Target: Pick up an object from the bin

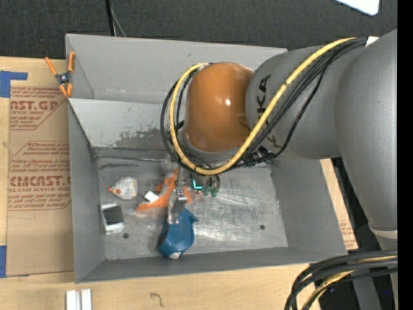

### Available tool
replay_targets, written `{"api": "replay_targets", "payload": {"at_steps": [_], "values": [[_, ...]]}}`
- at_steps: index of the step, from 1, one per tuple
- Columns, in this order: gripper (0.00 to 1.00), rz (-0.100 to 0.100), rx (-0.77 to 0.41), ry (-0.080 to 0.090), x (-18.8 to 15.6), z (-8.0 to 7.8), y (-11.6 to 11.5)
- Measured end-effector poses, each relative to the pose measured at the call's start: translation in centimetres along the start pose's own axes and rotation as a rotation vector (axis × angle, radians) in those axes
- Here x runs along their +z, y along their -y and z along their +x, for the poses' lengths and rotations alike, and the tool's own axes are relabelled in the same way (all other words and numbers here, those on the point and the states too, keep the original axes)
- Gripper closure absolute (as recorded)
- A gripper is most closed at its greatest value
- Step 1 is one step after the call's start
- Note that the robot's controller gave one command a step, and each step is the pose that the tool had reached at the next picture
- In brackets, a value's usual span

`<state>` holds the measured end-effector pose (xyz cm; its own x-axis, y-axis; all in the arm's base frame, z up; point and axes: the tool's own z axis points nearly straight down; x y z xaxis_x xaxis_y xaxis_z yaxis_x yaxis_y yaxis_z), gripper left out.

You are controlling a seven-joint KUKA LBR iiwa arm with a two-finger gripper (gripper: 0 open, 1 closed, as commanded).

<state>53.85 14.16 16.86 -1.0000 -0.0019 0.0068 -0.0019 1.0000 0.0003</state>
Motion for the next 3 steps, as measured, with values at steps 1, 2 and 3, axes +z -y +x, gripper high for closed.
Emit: {"api": "replay_targets", "payload": {"at_steps": [1, 2, 3], "values": [[0.0, -0.001, 0.001, 0.007, -0.4, -0.2, 0.1], [1.0, -0.004, 0.015, 0.013, 9.6, -2.1, 0.4], [1.0, -0.004, 0.016, 0.013, 9.6, -2.1, 0.4]]}}
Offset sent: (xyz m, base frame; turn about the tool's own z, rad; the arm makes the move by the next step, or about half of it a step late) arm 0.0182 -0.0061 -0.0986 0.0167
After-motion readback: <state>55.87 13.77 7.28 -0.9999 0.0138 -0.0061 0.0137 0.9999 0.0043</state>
